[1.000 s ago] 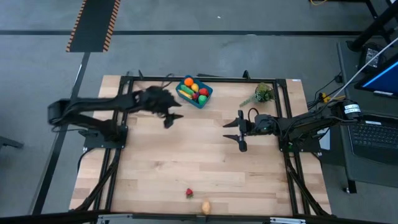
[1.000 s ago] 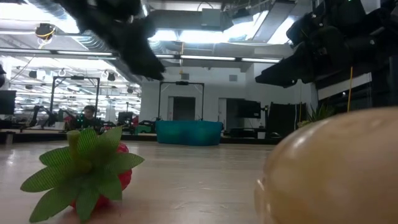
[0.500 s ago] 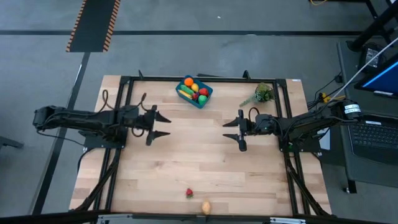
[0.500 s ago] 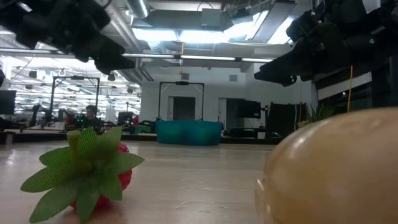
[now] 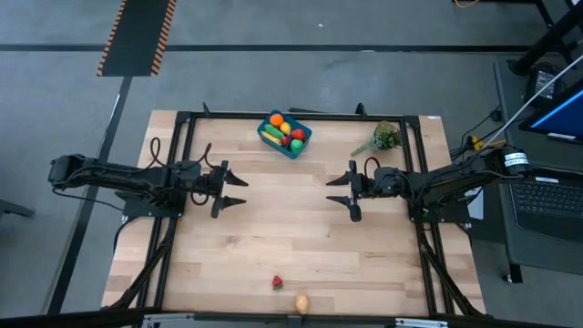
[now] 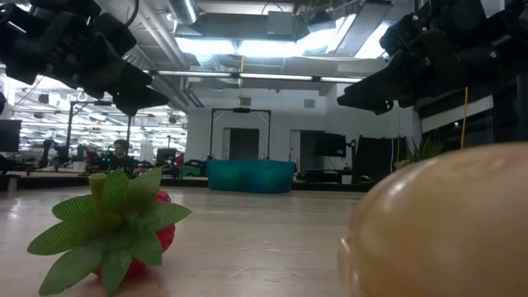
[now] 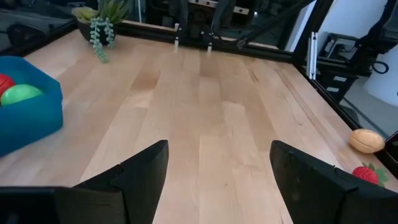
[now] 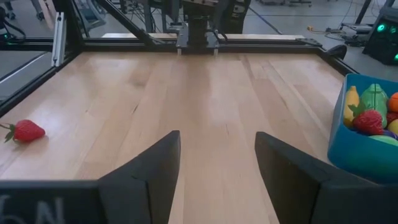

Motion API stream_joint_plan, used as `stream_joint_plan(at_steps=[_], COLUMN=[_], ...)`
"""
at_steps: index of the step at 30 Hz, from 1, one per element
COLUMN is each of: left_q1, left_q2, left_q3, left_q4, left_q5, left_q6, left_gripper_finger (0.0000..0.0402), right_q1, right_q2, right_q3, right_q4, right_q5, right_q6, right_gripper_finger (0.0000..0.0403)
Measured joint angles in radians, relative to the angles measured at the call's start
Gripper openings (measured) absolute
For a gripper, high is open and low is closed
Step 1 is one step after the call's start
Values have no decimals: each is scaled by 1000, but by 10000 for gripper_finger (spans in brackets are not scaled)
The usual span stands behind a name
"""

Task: Pick and placing Produce into tupperware
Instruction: Put the red strawberry into the blue bin

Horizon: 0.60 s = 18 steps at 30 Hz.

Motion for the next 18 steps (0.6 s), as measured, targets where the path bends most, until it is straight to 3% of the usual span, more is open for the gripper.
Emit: stream_joint_plan(at_steps=[13,18], left_q1=[0,-30], left_q2=[0,0], left_q3=[0,0], left_q4=[13,13], left_q5=[6,102], left_q6=[-1,-63], left_gripper_finger=[273,273], right_q1=[0,0], right_q2=[0,0], right_q3=[0,0], right_q4=[0,0], right_q5=[0,0], right_q6=[4,6], right_gripper_finger=[210,210])
